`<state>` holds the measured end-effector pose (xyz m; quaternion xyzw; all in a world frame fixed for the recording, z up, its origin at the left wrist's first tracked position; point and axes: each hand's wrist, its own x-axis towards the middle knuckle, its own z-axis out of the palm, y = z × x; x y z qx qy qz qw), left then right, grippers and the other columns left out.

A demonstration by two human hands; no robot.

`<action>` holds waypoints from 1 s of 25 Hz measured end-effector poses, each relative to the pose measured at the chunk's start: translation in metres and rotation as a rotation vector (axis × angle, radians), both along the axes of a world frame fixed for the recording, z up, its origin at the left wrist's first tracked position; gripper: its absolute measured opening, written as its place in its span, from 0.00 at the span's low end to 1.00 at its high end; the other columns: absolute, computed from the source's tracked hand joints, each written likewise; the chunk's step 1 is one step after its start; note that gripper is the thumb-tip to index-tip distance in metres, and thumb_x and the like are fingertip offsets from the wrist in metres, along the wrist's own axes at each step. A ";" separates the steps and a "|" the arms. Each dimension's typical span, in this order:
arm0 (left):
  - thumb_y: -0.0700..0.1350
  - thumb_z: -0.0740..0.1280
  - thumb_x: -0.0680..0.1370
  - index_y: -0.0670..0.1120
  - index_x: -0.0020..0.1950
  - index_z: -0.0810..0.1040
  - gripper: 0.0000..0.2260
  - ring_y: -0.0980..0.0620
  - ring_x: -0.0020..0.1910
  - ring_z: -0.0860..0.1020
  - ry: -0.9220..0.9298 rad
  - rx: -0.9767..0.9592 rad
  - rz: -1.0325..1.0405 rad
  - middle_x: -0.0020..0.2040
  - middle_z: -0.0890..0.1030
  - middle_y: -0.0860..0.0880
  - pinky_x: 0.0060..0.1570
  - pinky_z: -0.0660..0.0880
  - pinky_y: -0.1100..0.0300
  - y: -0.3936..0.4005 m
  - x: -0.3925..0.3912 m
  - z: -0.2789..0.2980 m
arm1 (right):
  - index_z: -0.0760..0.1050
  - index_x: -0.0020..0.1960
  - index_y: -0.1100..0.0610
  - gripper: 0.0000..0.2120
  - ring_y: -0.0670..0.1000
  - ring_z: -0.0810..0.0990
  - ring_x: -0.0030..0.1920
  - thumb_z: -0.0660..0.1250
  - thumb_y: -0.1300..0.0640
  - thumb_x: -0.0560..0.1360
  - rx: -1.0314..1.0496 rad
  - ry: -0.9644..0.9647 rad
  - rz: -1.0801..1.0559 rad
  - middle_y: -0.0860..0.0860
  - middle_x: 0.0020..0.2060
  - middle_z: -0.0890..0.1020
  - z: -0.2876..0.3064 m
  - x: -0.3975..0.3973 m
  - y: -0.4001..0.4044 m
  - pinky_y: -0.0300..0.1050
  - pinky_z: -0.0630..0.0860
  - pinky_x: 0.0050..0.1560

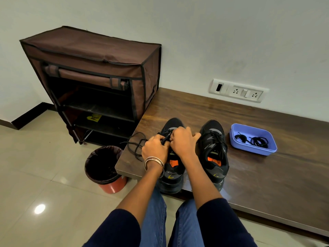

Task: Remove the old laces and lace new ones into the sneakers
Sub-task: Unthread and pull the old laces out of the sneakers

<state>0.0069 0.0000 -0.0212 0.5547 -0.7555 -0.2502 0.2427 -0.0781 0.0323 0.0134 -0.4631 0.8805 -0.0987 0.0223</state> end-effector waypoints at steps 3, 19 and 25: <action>0.52 0.66 0.75 0.51 0.55 0.80 0.11 0.44 0.51 0.78 0.013 0.003 0.007 0.52 0.82 0.48 0.48 0.73 0.53 -0.001 0.000 0.001 | 0.76 0.42 0.53 0.08 0.52 0.74 0.53 0.61 0.63 0.74 -0.429 -0.438 -0.158 0.48 0.46 0.78 0.000 -0.004 0.011 0.55 0.66 0.55; 0.52 0.66 0.76 0.51 0.56 0.80 0.11 0.44 0.52 0.78 0.023 0.007 0.000 0.54 0.81 0.49 0.47 0.73 0.53 0.002 0.001 -0.002 | 0.78 0.46 0.52 0.04 0.54 0.71 0.60 0.65 0.60 0.74 -0.004 0.019 -0.047 0.49 0.49 0.79 0.004 0.007 0.002 0.61 0.60 0.61; 0.51 0.66 0.74 0.52 0.55 0.80 0.11 0.45 0.51 0.78 0.056 0.037 0.043 0.53 0.81 0.50 0.46 0.72 0.55 0.002 -0.001 -0.001 | 0.72 0.48 0.55 0.07 0.42 0.72 0.38 0.57 0.65 0.78 -1.126 -0.740 -0.188 0.46 0.38 0.75 0.042 0.002 0.034 0.38 0.71 0.44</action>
